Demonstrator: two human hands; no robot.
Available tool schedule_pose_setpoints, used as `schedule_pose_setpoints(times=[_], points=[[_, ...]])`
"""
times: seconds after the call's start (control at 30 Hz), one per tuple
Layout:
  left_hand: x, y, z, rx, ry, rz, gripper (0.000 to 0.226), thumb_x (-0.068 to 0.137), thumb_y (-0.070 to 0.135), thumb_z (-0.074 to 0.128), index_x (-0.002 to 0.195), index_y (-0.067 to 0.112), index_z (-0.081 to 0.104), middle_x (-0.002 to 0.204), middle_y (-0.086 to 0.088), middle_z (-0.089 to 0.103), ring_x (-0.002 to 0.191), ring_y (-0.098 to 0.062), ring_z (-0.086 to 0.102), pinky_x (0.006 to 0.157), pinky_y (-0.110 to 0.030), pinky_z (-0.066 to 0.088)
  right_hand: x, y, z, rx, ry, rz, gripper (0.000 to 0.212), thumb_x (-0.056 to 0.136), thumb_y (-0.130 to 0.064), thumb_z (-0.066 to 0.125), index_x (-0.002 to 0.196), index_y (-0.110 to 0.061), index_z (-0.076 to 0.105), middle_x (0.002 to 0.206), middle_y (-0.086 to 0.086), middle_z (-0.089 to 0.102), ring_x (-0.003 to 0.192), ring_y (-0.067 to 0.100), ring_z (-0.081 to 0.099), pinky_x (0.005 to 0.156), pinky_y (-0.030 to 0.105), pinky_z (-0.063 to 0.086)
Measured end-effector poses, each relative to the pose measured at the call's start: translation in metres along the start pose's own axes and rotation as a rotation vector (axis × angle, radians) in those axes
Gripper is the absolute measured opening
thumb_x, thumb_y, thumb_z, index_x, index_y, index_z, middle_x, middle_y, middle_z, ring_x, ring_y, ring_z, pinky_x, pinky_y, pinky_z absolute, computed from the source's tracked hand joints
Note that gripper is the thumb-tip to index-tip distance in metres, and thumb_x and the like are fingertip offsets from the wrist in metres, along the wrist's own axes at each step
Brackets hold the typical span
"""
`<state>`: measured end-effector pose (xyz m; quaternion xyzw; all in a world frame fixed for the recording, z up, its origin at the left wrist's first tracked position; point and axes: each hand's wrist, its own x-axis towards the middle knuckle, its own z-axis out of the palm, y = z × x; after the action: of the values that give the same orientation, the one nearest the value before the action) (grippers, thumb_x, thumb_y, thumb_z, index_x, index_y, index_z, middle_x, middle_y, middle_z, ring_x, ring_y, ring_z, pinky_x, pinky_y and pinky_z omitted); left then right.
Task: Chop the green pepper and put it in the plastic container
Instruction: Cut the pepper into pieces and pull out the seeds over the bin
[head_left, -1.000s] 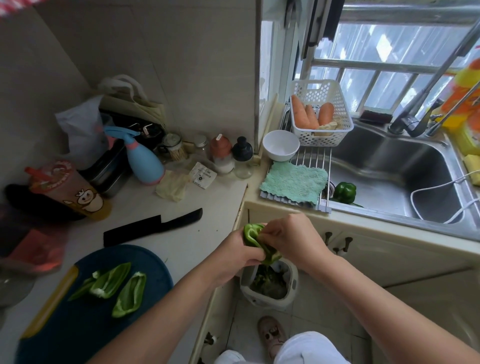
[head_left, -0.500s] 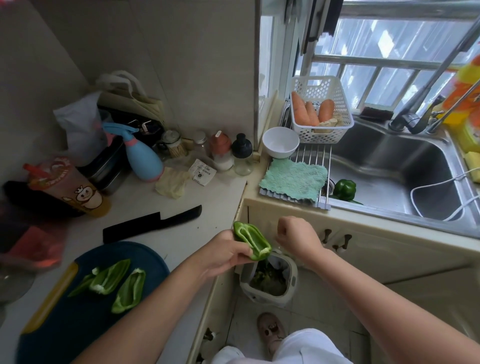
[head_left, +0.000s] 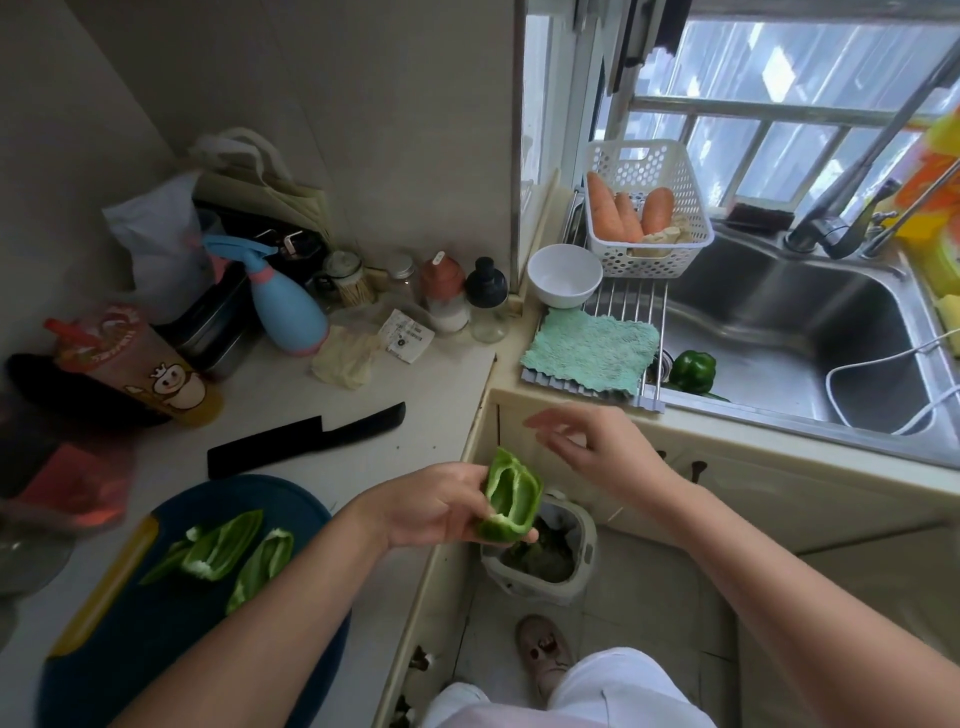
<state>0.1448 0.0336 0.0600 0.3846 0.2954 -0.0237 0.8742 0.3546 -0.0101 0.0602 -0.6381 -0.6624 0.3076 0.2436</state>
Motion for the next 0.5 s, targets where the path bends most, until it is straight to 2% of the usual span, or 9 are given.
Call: schedule_pose_setpoints(times=[0.07,0.13,0.2,0.23,0.33,0.5], points=[[-0.001,0.002,-0.001,-0.006,-0.073,-0.023,0.041,0.086,0.0,0.044,0.127,-0.002,0.046,0.122,-0.019,0.057,0.107,-0.028,0.063,0.094,-0.034,0.05,-0.001,-0.019,-0.012,0.001,-0.142,-0.09,0.025,0.091,-0.031,0.059,0.115,-0.035,0.064,0.114,-0.028,0.059,0.096,-0.012,0.055,0.081,0.006,0.042],[-0.002,0.004,-0.001,-0.005,-0.101,-0.021,0.038,0.09,0.004,0.043,0.127,0.0,0.048,0.118,-0.015,0.063,0.108,-0.028,0.062,0.093,-0.032,0.051,-0.001,-0.032,-0.018,-0.053,-0.249,-0.155,0.025,0.088,-0.035,0.063,0.113,-0.036,0.066,0.113,-0.023,0.063,0.094,-0.009,0.058,0.081,0.01,0.047],[-0.002,0.007,-0.001,0.016,-0.054,0.0,0.033,0.091,0.006,0.044,0.122,0.0,0.054,0.112,-0.013,0.067,0.105,-0.025,0.064,0.09,-0.029,0.052,0.001,-0.037,-0.018,-0.119,-0.297,-0.186,0.024,0.084,-0.031,0.068,0.108,-0.031,0.07,0.104,-0.018,0.068,0.083,-0.008,0.06,0.074,0.008,0.048],[-0.002,0.008,0.0,0.033,-0.013,0.014,0.03,0.091,0.007,0.045,0.118,0.001,0.058,0.108,-0.011,0.068,0.101,-0.021,0.065,0.088,-0.026,0.052,0.002,-0.037,-0.017,-0.156,-0.296,-0.192,0.023,0.083,-0.028,0.07,0.106,-0.029,0.071,0.099,-0.016,0.07,0.078,-0.008,0.059,0.073,0.008,0.049],[-0.002,0.01,-0.002,0.068,0.076,0.034,0.028,0.092,0.006,0.047,0.115,0.006,0.063,0.105,-0.009,0.069,0.094,-0.015,0.066,0.085,-0.023,0.053,0.002,-0.036,-0.018,-0.226,-0.229,-0.164,0.017,0.081,-0.028,0.072,0.097,-0.026,0.073,0.089,-0.012,0.071,0.074,-0.001,0.063,0.072,0.02,0.055],[-0.002,0.01,-0.002,0.033,0.105,0.038,0.03,0.093,0.001,0.041,0.116,0.0,0.061,0.1,-0.012,0.069,0.088,-0.016,0.065,0.08,-0.023,0.054,-0.001,-0.038,-0.015,-0.288,-0.194,-0.218,0.015,0.085,-0.026,0.067,0.097,-0.02,0.076,0.088,-0.007,0.073,0.074,0.006,0.066,0.072,0.022,0.055]])
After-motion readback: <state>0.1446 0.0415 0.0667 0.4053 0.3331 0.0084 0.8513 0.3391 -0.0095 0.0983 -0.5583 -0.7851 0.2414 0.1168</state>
